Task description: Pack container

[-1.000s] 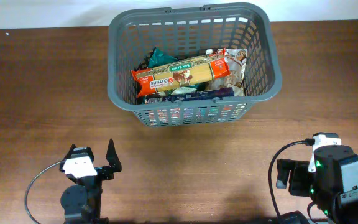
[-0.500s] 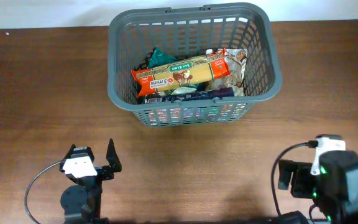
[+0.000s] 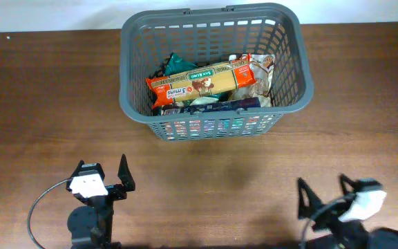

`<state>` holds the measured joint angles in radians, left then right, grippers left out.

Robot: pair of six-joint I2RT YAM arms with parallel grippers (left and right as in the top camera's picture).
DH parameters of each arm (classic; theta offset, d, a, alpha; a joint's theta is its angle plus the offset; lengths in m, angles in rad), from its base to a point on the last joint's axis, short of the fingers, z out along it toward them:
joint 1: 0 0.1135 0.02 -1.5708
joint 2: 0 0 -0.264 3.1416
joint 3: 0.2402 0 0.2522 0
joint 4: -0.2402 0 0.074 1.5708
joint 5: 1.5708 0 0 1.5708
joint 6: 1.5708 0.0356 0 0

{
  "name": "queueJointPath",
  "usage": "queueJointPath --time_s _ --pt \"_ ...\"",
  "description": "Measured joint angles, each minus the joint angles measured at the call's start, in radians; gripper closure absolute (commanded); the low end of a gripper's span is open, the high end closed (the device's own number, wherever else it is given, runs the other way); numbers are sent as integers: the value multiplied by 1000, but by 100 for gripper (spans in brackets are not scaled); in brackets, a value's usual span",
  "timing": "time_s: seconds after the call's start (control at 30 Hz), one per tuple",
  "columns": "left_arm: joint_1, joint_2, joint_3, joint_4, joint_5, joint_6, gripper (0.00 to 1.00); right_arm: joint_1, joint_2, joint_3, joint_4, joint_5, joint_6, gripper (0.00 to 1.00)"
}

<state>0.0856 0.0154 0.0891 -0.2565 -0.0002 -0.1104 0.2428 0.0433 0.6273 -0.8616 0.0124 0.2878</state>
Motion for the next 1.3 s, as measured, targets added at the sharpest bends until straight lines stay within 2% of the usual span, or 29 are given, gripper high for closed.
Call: queueJointPath --time_s 0.1,0.33,0.5,0.87,1.3 --pt "0 0 0 -1 0 0 1 0 -24 -146 136 -69 0 1" --pt "0 -1 -1 0 0 0 1 13 -27 -470 606 -203 0 1" --pt "0 -2 -1 0 0 0 1 21 -27 -598 781 -229 -7 1" --pt "0 -2 -1 0 0 0 1 42 -28 -613 807 -237 -211 1" --pt "0 -2 -1 0 0 0 1 42 -28 -613 806 -197 -245 1"
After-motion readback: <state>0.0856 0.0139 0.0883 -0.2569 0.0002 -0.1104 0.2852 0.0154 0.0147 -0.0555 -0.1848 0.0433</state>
